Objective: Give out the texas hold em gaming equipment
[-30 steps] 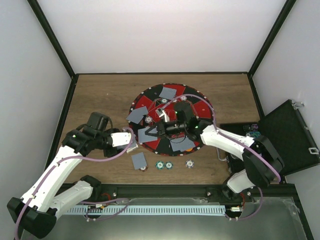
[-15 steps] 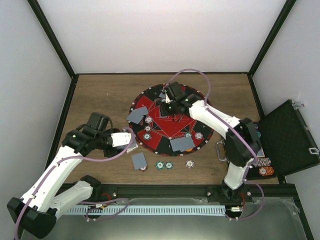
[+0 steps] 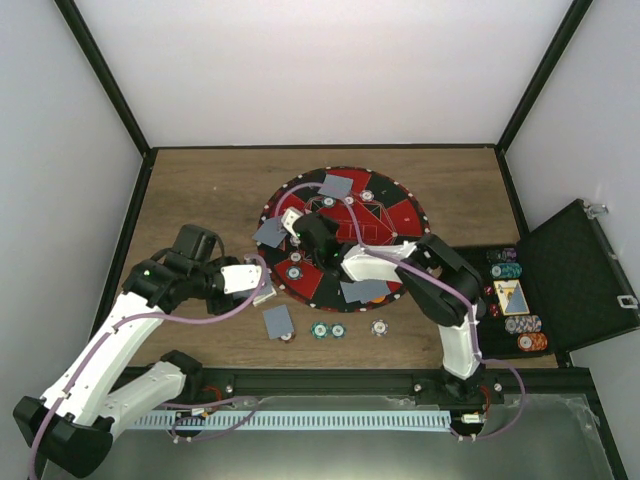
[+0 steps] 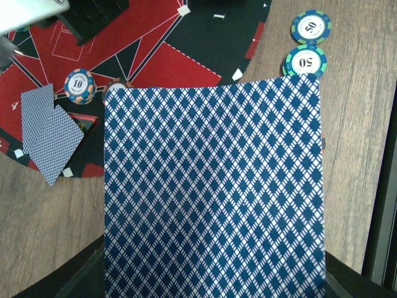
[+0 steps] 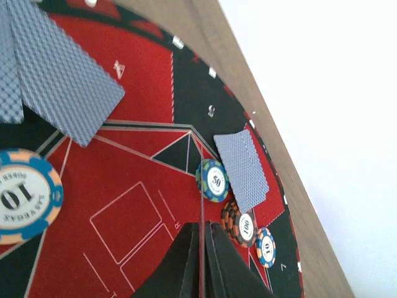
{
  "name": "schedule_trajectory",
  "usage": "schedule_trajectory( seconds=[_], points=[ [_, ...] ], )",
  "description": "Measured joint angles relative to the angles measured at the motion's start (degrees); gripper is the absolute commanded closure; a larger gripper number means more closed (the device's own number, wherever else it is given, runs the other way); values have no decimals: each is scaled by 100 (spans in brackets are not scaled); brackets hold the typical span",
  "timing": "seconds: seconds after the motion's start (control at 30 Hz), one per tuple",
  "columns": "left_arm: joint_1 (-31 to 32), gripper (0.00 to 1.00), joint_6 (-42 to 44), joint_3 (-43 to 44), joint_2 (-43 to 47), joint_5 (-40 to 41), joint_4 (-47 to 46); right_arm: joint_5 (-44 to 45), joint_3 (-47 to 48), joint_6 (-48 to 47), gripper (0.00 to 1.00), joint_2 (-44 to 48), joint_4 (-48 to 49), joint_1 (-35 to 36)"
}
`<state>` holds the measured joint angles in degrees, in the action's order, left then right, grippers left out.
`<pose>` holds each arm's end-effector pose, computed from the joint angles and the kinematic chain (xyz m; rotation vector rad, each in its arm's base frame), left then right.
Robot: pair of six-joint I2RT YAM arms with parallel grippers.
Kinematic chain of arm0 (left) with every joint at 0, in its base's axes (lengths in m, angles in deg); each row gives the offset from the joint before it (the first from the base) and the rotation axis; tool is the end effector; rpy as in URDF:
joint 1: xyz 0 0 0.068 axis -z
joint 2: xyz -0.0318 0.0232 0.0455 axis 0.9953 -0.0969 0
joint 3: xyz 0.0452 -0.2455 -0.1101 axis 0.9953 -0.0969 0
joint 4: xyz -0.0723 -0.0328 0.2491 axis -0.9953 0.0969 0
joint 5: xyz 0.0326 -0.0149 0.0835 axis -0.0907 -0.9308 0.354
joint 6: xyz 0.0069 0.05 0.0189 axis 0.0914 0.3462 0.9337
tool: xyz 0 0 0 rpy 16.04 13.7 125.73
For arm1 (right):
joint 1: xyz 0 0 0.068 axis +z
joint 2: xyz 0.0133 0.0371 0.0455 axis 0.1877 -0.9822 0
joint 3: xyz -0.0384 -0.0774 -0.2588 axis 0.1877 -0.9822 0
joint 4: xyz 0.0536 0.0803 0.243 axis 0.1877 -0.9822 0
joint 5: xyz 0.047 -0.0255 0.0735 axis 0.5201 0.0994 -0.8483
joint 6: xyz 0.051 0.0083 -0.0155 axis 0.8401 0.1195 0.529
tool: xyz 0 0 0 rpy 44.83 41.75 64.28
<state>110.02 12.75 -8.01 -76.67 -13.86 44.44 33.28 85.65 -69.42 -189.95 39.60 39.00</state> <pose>0.1363 -0.0768 0.2908 1.6934 1.9162 -0.2132 0.2878 0.3088 0.1780 -1.0684 1.7608 -0.4774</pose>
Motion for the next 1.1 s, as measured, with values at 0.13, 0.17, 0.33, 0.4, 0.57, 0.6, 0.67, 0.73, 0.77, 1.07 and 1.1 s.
schedule_trajectory(
  seconds=[0.13, 0.17, 0.33, 0.4, 0.57, 0.6, 0.67, 0.73, 0.77, 1.07, 1.1],
  points=[
    [0, 95, -2, 26, 31, 2, 20, -7, -264, -841, 86, -417, 656, -66],
    [0, 95, 0, 26, 37, 4, 24, -26, -308, -922, 83, -468, 719, -74],
    [0, 95, 0, 28, 44, 15, 35, -214, -391, -1001, 60, -507, 671, -98],
    [0, 95, 0, 28, 44, 15, 37, -280, -391, -918, 39, -490, 555, -92],
    [0, 95, 0, 28, 42, 9, 37, -505, -400, -514, 17, -289, -74, -74],
    [0, 95, 0, 28, 42, 4, 37, -546, -400, -420, 13, -221, -184, -66],
    [0, 95, 0, 31, 42, 0, 42, -597, -402, -221, 7, -37, -446, -59],
    [0, 95, 0, 35, 42, 0, 57, -632, -402, -4, 1, 146, -678, -50],
    [0, 95, 0, 42, 42, 0, 59, -645, -402, 109, 0, 236, -767, -50],
    [0, 95, 2, 52, 42, 0, 79, -667, -387, 1362, 0, 1519, -1574, -81],
    [0, 95, 2, 52, 42, 0, 79, -697, -374, 1600, 0, 1692, -1655, -109]
  ],
)
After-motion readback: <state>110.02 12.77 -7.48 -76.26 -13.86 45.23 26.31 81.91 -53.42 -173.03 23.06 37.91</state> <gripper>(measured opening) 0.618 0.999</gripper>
